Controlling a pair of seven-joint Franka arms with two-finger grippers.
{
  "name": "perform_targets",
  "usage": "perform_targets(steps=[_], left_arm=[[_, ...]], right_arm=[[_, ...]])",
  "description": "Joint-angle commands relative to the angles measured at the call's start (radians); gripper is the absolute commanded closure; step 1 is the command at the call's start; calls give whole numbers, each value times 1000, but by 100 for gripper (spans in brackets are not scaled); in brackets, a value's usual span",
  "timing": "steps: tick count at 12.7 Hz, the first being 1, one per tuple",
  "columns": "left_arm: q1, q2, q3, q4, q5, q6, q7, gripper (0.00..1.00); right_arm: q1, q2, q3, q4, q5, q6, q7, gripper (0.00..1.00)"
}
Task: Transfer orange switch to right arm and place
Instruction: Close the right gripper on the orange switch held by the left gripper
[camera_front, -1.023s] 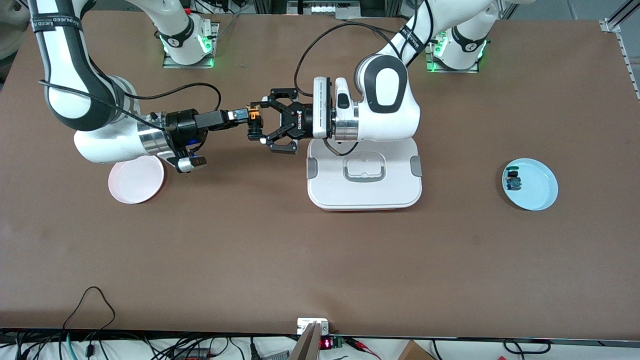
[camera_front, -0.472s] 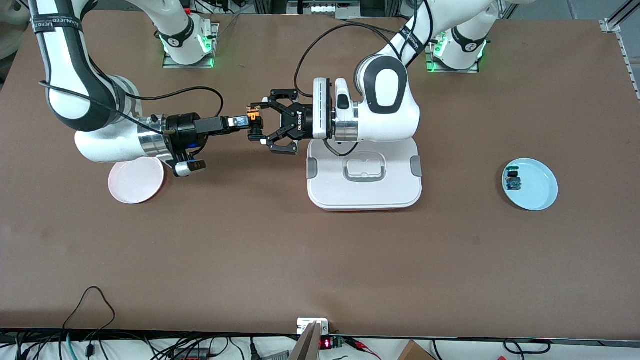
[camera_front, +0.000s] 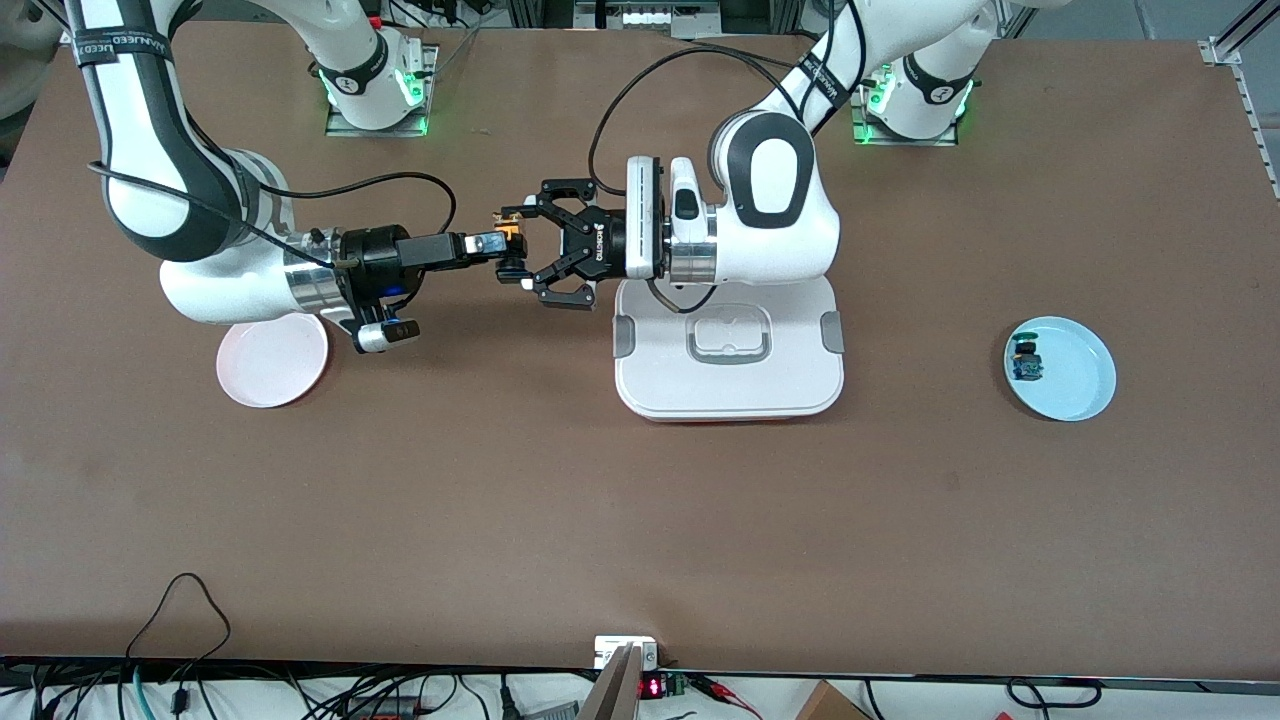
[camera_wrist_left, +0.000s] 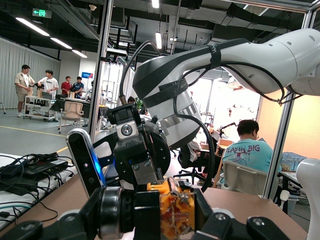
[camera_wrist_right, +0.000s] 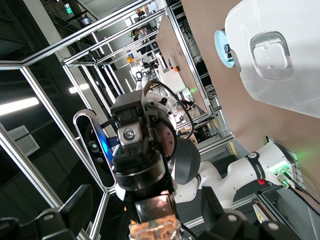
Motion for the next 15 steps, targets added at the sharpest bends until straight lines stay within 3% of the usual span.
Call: perform_targets(steps=[1, 3, 8, 10, 11, 12, 13, 15], left_arm=[[-5, 8, 1, 17, -24, 9, 0, 100], [-5, 7, 1, 17, -26, 9, -1, 100], [-5, 8, 1, 17, -27, 9, -1, 100], [-5, 7, 1, 17, -59, 8, -2, 99], [-5, 8, 1, 17, -64, 8, -4, 91], [-3, 8, 1, 17, -75, 8, -8, 66], [-2, 10, 1, 15, -75, 6, -13, 1], [3, 8, 1, 15, -73, 6, -17, 0]], right_arm=[[5, -1, -2, -4, 19, -3, -20, 45], [2, -4, -2, -4, 19, -8, -20, 63], [5, -7, -2, -4, 17, 3, -34, 76], [5, -7, -2, -6, 17, 6, -51, 77], [5, -7, -2, -6, 17, 10, -60, 78], [5, -7, -2, -6, 17, 12, -60, 78], [5, -7, -2, -6, 17, 9, -60, 79], [5, -13, -2, -6, 17, 10, -58, 79]])
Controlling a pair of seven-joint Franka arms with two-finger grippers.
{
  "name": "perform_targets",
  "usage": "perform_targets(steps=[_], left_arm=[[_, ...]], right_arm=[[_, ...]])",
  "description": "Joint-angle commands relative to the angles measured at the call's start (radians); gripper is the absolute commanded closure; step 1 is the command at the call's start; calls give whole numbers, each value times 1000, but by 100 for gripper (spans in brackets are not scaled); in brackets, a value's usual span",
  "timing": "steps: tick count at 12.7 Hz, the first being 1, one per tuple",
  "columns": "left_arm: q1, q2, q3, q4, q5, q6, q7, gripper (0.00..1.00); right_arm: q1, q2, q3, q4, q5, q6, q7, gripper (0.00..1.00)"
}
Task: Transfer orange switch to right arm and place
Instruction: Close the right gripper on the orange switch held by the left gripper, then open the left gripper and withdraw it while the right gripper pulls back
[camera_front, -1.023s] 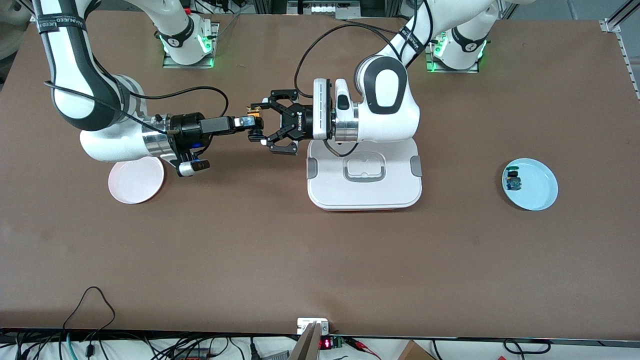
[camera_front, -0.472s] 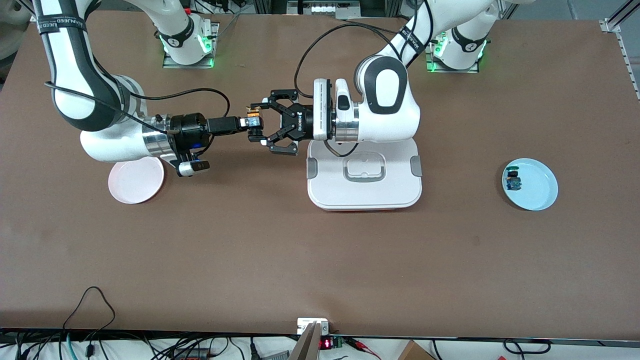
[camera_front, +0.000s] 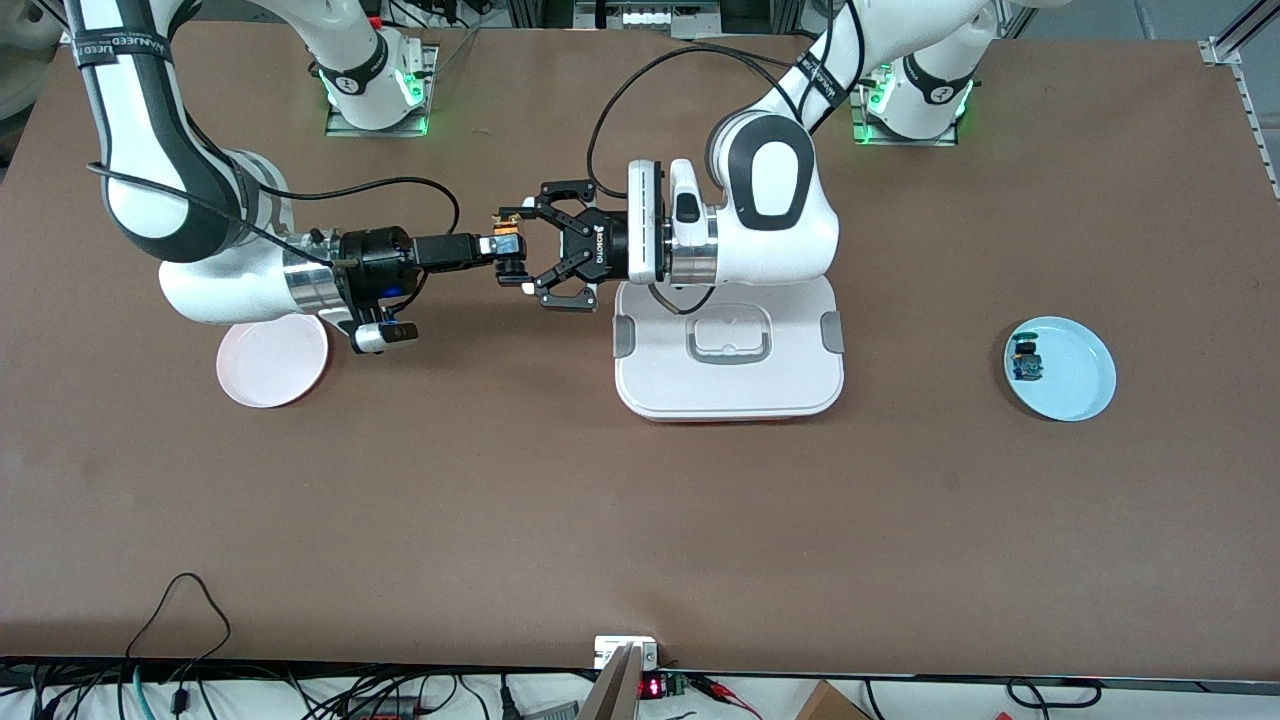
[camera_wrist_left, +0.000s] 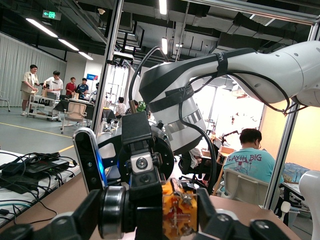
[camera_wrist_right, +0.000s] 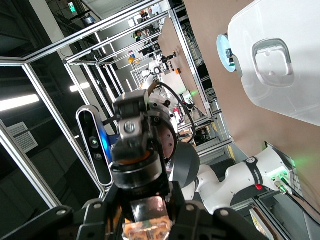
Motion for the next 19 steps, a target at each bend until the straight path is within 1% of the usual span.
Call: perform_targets(steps=[1, 4, 6, 7, 10, 12, 14, 15, 18, 19], left_arm=[[6, 4, 1, 13, -29, 6, 7, 0], [20, 4, 4, 10, -19, -2, 18, 0], [74, 2, 7, 7, 0, -31, 27, 0], [98, 4, 7, 4, 20, -70, 39, 0], [230, 14, 7, -8, 122, -263, 44, 0], [346, 53, 7, 1, 234, -449, 42, 0], [445, 83, 7, 7, 292, -543, 46, 0], [497, 100, 7, 8, 338, -601, 61, 0], [594, 152, 8, 13, 486, -722, 101, 0], [623, 159, 11, 27, 567, -752, 101, 0]], right_arm=[[5, -14, 0, -6, 15, 6, -18, 79], [5, -14, 0, -6, 15, 4, -18, 79], [2, -14, 0, -7, 15, -4, -17, 79], [1, -14, 0, -7, 15, -5, -12, 79], [-10, -14, -2, -7, 13, -10, -21, 79], [-39, -14, -2, -7, 7, -19, -20, 79], [-73, -14, -2, -7, -10, -62, -20, 79], [-93, -15, -2, -6, -49, -72, -21, 79], [-157, -15, -2, -6, -193, -115, -96, 81], [-175, -15, -2, -4, -252, -129, -115, 81]])
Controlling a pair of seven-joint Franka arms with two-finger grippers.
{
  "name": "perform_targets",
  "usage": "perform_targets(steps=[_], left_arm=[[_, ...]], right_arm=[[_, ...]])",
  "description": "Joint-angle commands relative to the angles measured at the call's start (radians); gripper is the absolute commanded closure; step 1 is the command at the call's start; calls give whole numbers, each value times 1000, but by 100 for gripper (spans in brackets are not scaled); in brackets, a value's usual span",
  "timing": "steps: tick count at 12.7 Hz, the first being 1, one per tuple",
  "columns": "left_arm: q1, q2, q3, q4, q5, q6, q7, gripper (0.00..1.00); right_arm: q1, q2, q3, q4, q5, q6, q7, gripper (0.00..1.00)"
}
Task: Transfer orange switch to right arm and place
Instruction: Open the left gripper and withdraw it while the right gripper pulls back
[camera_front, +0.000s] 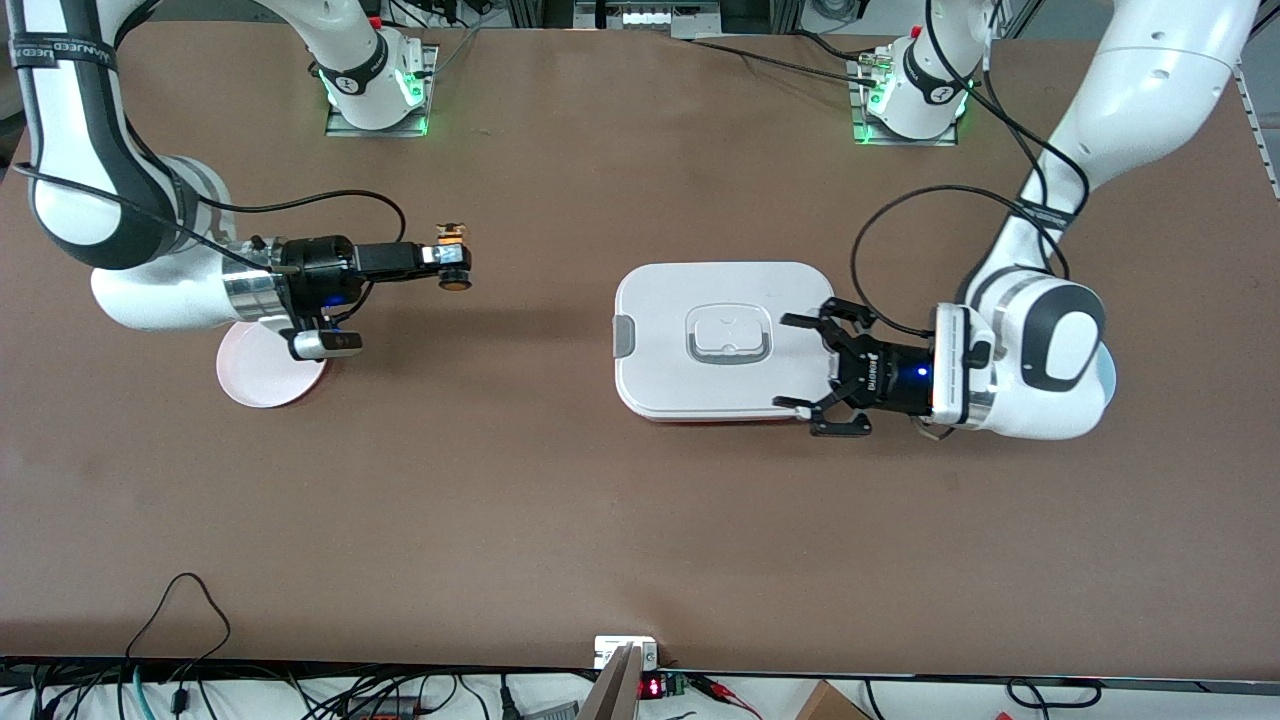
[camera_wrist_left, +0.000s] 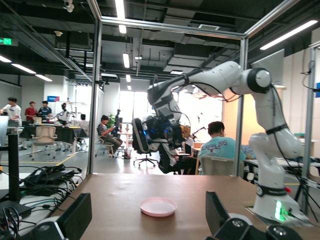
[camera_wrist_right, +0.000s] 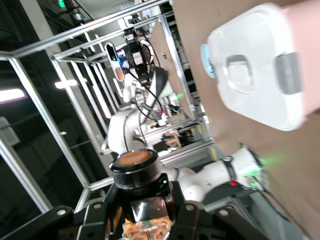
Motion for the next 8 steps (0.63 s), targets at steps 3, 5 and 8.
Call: perform_targets(steps=[3, 5, 8], left_arm=[[155, 32, -14, 128, 405, -60, 24, 0], [224, 46, -1, 139, 444, -58, 18, 0], [273, 49, 74, 203, 468, -53, 14, 0]], right_arm=[[-76, -13, 6, 2, -307, -61, -169, 82], [-90, -11, 6, 10, -477, -55, -261, 83], [-102, -11, 5, 23, -695, -19, -352, 83]])
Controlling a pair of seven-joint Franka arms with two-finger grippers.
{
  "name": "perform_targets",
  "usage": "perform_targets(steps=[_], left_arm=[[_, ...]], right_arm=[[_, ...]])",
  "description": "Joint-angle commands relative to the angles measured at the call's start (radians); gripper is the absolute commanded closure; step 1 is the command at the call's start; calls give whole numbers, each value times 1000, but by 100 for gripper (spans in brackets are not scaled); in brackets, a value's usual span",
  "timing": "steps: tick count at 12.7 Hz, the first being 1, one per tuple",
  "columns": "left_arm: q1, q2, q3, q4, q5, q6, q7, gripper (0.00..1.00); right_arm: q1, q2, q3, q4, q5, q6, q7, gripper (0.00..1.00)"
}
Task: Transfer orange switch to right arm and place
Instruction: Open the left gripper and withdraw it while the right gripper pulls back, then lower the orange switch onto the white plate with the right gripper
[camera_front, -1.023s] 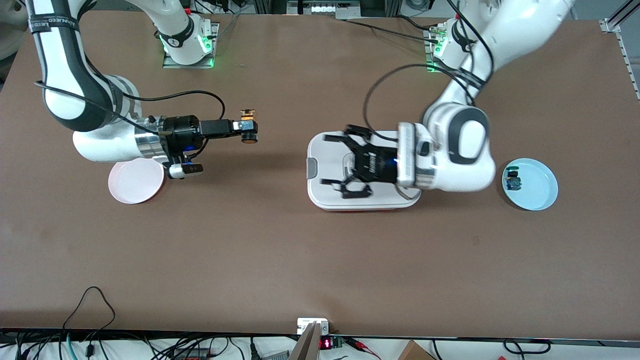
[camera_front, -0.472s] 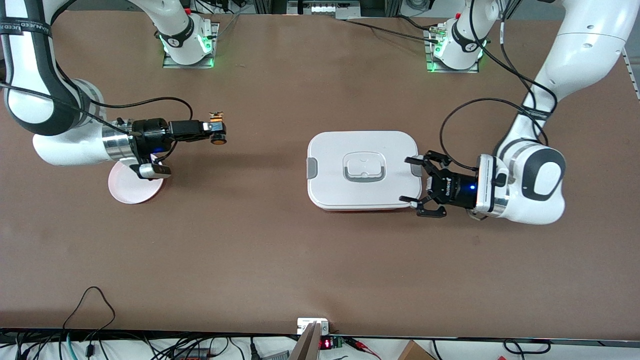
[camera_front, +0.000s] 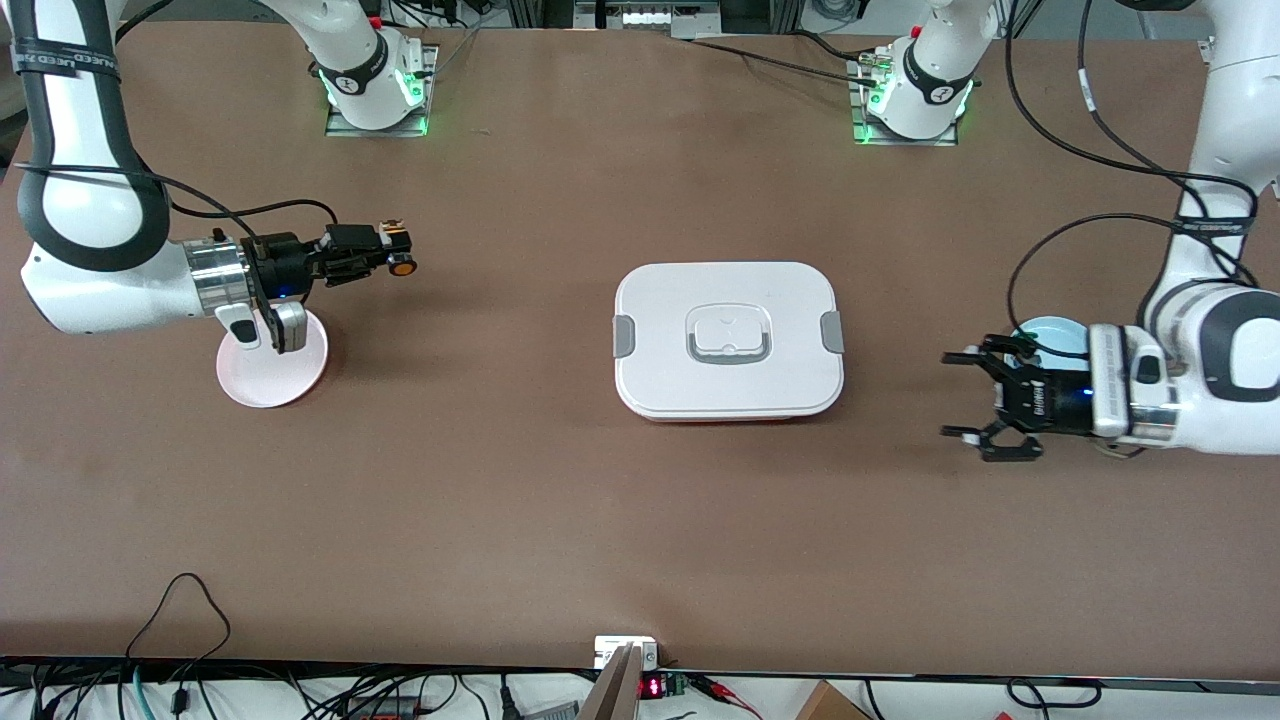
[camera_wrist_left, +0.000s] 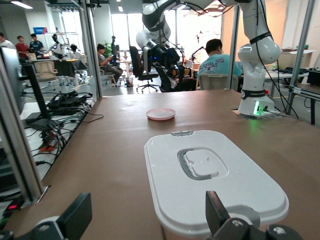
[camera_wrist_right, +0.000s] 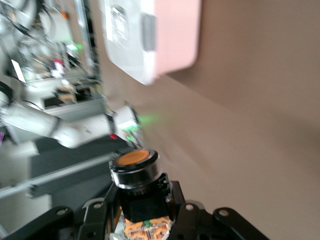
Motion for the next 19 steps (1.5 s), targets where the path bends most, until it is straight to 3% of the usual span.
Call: perform_targets(steps=[1, 4, 7, 10, 12, 16, 19], left_arm=[[5, 22, 58, 144, 129, -17, -8, 0], [22, 13, 96, 238, 288, -9, -17, 0], [17, 2, 127, 373, 484, -11, -200, 0], [10, -89, 123, 401, 676, -9, -435, 0], [1, -146, 113, 401, 766, -9, -589, 0], [-67, -292, 107, 372, 918, -29, -921, 0], [-120, -375, 107, 346, 948, -153, -1292, 0]], right_arm=[[-12, -10, 7, 31, -194, 36, -86, 83], [-23, 24, 1, 82, -440, 83, -238, 84], [-32, 31, 1, 87, -641, 194, -384, 84], [-58, 70, -1, 87, -715, 295, -490, 84], [-56, 91, 1, 84, -825, 388, -577, 84], [-98, 163, 1, 84, -870, 558, -837, 86], [-111, 203, 1, 74, -873, 668, -976, 86]])
